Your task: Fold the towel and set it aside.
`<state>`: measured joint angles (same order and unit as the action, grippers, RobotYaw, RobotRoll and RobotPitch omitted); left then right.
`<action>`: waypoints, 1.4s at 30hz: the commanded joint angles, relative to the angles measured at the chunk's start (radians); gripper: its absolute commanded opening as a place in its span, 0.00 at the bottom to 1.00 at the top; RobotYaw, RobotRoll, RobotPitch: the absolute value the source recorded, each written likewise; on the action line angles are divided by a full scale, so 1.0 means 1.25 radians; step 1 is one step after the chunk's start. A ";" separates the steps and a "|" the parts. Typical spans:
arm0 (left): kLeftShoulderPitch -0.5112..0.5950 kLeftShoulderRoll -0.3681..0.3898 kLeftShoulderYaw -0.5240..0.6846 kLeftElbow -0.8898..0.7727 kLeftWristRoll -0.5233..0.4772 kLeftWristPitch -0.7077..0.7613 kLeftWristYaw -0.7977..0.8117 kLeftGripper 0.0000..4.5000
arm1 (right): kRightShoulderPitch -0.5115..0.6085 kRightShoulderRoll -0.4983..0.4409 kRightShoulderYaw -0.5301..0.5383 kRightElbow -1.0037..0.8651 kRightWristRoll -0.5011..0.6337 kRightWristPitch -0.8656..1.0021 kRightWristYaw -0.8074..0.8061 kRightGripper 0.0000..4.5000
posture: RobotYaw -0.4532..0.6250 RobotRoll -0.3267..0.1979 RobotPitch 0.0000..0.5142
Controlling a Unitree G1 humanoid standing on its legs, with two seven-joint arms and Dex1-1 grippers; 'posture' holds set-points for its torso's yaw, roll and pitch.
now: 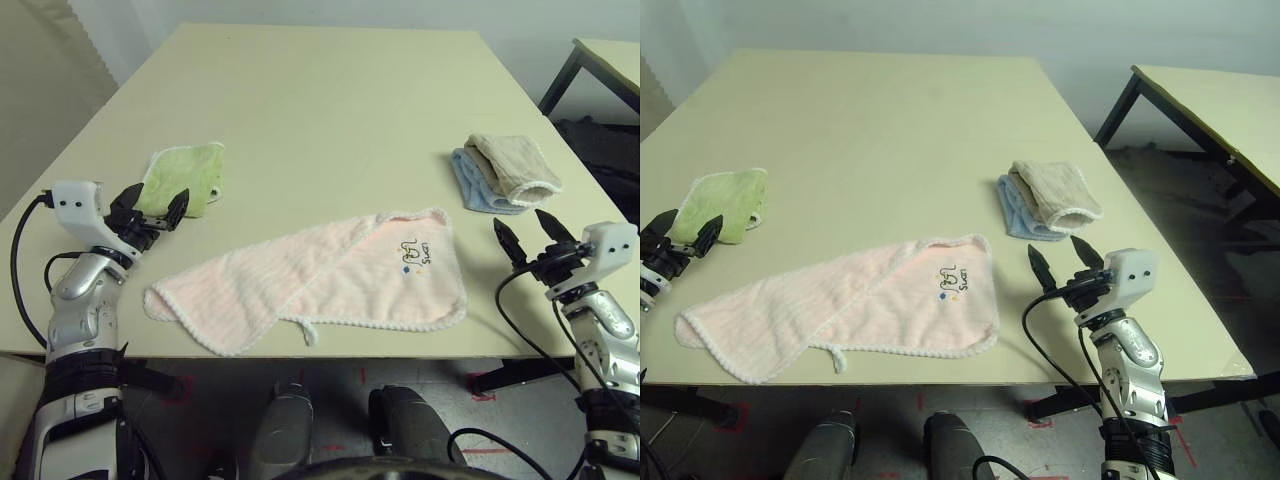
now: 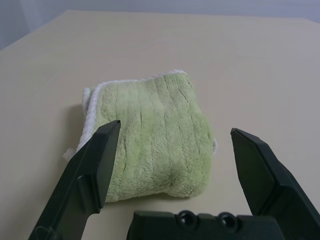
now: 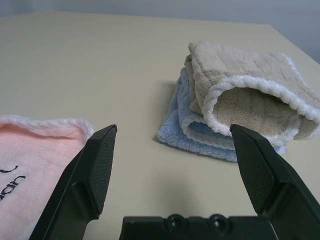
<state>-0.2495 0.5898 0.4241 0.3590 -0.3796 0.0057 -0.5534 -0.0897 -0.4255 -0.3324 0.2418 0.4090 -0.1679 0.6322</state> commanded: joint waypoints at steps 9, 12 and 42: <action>-0.001 0.008 -0.006 0.012 0.009 0.003 -0.005 1.00 | 0.009 -0.001 0.000 0.009 -0.004 0.005 0.001 0.99 | 0.48 0.62 0.21; -0.003 0.008 -0.007 0.013 0.010 0.003 -0.006 1.00 | 0.008 0.001 0.002 0.009 -0.006 0.003 0.000 0.99 | 0.47 0.62 0.21; 0.072 0.180 -0.214 -0.178 -0.091 0.109 -0.605 1.00 | -0.009 -0.051 0.083 -0.062 -0.004 0.094 0.108 0.99 | 0.47 0.62 0.20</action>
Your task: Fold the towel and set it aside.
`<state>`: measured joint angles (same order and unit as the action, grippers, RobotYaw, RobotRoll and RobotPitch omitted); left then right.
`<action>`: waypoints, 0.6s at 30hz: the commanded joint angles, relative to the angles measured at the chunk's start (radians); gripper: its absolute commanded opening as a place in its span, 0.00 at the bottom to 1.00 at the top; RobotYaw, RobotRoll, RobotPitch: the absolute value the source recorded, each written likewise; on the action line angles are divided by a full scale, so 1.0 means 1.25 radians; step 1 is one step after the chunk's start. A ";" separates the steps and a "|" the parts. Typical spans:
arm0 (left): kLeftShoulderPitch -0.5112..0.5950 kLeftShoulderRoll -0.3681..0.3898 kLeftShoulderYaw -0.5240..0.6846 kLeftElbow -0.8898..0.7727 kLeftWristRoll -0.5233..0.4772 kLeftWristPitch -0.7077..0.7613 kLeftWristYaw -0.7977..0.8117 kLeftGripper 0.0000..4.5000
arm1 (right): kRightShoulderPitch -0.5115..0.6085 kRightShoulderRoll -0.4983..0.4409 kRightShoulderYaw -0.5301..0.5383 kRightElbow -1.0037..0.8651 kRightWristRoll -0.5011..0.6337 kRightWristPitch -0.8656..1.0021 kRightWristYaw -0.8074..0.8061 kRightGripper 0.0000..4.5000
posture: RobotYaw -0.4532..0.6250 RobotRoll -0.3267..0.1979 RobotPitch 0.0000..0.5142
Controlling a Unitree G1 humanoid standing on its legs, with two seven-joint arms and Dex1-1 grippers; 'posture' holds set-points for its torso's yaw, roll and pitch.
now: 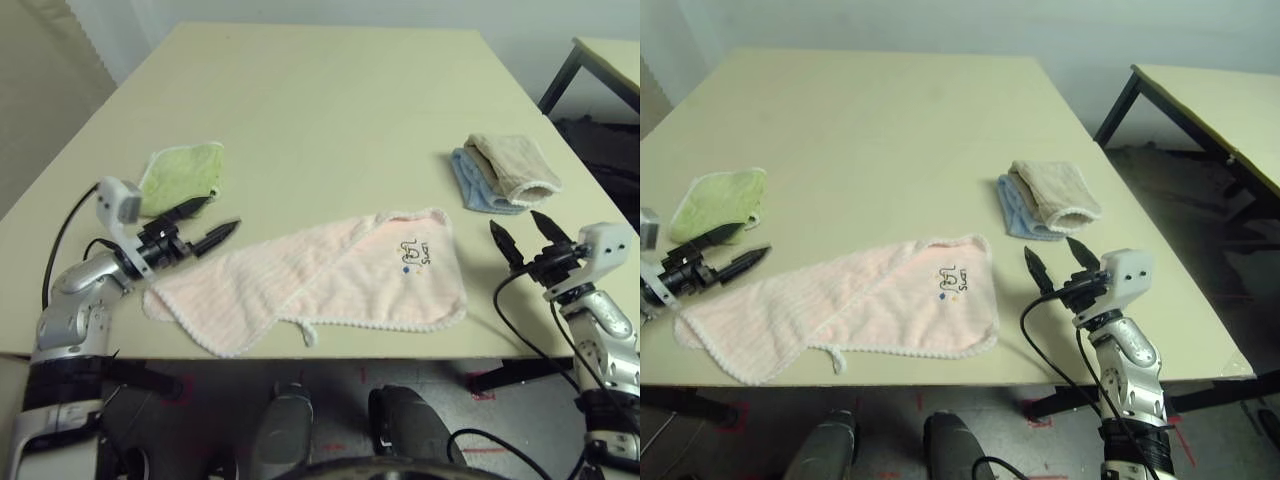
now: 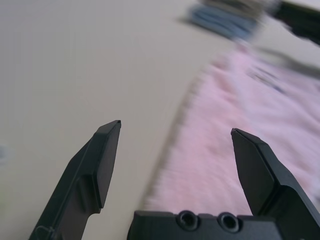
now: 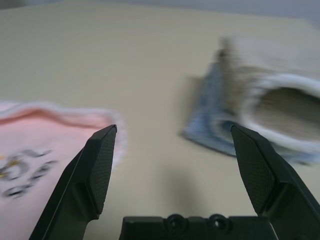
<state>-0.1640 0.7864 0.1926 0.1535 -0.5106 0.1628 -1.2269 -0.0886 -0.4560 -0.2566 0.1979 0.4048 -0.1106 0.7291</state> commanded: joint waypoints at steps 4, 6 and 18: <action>-0.028 0.040 -0.030 -0.004 0.003 -0.037 -0.133 1.00 | -0.046 -0.076 0.055 -0.065 -0.003 0.131 0.062 0.99 | 0.47 0.62 0.20; -0.044 0.043 -0.031 0.002 0.001 -0.051 -0.162 1.00 | -0.062 -0.103 0.087 -0.082 -0.027 0.157 0.081 0.99 | 0.46 0.62 0.20; -0.084 0.031 -0.044 0.016 0.023 -0.089 -0.181 1.00 | -0.390 -0.146 0.228 0.139 -0.175 0.307 0.104 0.99 | 0.48 0.62 0.21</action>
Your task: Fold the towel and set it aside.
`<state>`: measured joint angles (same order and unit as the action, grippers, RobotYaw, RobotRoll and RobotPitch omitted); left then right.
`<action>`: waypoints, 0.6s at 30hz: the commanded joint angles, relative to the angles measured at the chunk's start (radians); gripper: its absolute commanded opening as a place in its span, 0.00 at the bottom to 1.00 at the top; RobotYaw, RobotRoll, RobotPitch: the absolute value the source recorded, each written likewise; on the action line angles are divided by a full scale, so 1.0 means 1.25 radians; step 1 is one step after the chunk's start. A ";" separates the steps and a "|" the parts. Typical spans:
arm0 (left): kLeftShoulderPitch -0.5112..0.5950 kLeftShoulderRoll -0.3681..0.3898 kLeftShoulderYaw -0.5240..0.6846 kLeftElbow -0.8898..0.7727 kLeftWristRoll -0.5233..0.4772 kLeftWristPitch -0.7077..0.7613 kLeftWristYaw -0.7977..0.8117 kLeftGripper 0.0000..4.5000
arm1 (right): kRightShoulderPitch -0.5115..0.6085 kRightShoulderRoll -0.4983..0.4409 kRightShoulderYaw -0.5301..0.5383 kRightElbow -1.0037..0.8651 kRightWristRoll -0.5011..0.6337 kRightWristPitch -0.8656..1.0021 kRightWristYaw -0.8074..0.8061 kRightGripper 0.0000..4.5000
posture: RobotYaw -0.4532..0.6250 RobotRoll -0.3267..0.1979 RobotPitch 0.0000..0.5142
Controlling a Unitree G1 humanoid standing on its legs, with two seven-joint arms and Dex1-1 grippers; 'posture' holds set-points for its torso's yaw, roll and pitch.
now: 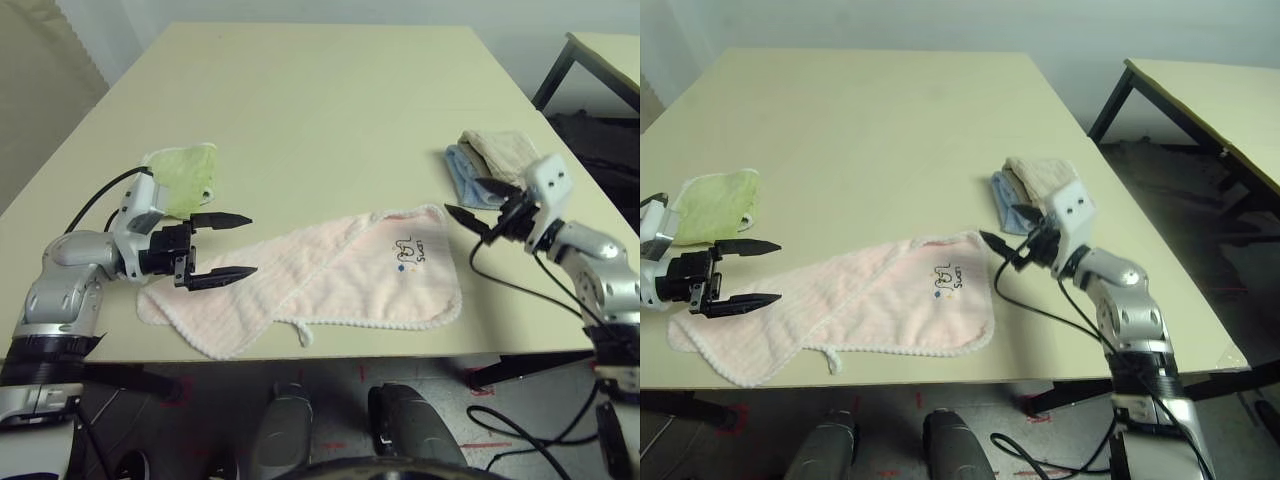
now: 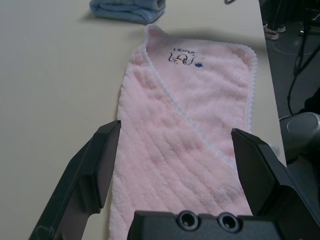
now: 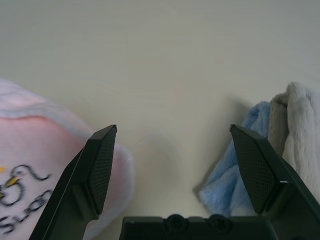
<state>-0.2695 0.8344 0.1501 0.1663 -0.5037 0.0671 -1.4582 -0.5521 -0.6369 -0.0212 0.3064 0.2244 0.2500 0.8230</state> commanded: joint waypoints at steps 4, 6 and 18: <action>0.007 -0.011 -0.011 0.001 0.023 -0.023 0.012 1.00 | -0.071 0.009 0.087 0.122 -0.068 0.029 0.065 0.99 | 0.49 0.62 0.21; 0.012 -0.010 -0.010 0.000 0.029 -0.030 0.016 1.00 | -0.089 0.012 0.107 0.145 -0.081 0.035 0.083 0.99 | 0.49 0.62 0.21; 0.017 -0.006 -0.004 -0.006 0.045 -0.051 0.041 1.00 | -0.143 0.034 0.147 0.229 -0.133 0.068 0.125 0.99 | 0.50 0.62 0.20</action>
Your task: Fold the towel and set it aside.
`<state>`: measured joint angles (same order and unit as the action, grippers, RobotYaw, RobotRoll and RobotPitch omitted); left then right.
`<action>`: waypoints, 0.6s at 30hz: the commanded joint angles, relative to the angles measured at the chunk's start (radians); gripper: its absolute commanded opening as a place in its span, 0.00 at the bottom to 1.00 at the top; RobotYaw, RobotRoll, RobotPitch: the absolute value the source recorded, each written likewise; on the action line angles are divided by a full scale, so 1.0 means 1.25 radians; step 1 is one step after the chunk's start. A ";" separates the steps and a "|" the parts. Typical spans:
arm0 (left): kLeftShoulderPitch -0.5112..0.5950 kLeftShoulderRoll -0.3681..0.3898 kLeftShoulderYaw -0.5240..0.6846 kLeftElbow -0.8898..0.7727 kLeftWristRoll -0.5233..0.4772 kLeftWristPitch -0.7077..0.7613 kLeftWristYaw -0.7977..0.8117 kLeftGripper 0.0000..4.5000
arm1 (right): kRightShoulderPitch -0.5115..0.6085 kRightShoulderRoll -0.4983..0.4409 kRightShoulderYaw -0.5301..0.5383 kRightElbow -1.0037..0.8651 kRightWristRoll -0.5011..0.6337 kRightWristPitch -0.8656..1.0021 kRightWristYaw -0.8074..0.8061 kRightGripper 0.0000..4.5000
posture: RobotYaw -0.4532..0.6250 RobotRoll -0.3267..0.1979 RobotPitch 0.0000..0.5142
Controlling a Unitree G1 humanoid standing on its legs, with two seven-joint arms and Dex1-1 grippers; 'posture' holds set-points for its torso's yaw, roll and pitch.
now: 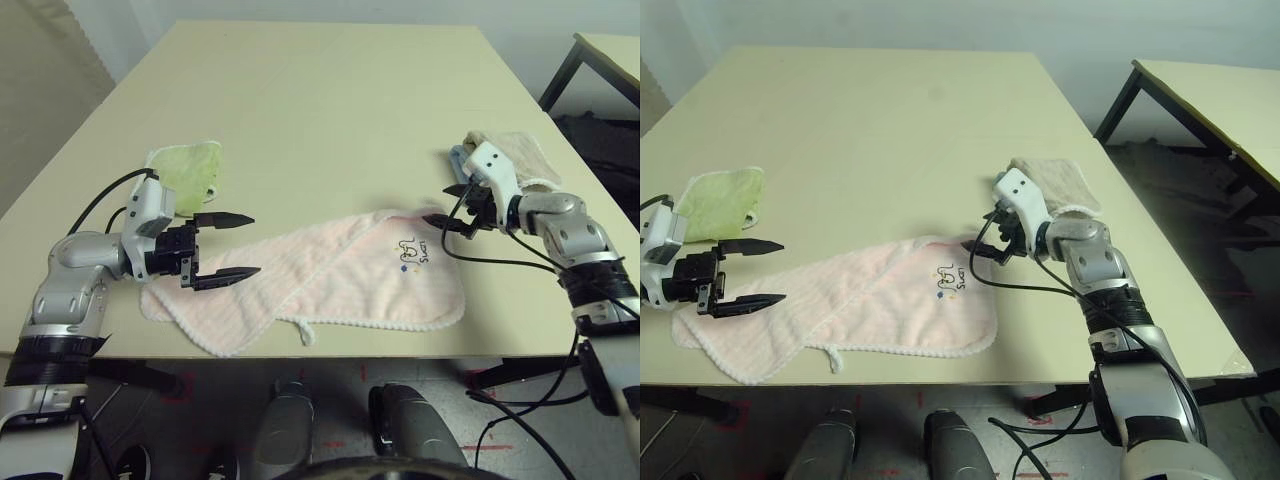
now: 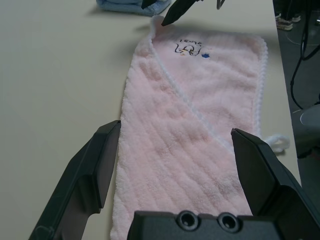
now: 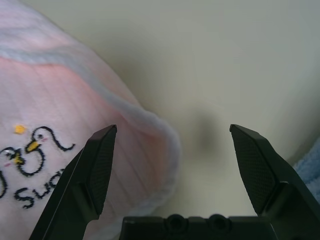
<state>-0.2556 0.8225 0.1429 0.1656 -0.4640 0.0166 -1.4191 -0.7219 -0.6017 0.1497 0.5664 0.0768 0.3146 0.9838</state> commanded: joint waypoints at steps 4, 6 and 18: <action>0.001 0.008 0.004 -0.004 0.013 -0.017 0.016 1.00 | -0.007 0.009 0.020 0.027 -0.033 0.021 0.006 0.93 | 0.50 0.62 0.18; 0.001 0.010 0.003 -0.003 0.014 -0.021 0.017 1.00 | -0.004 0.010 0.023 0.025 -0.034 0.024 0.014 0.80 | 0.50 0.62 0.18; 0.001 0.014 -0.001 0.007 0.018 -0.038 0.021 1.00 | 0.002 0.021 -0.003 0.000 -0.014 0.004 0.031 0.00 | 0.49 0.62 0.18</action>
<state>-0.2562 0.8354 0.1429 0.1639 -0.4595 -0.0221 -1.3910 -0.7250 -0.5769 0.1655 0.5812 0.0455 0.3312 1.0195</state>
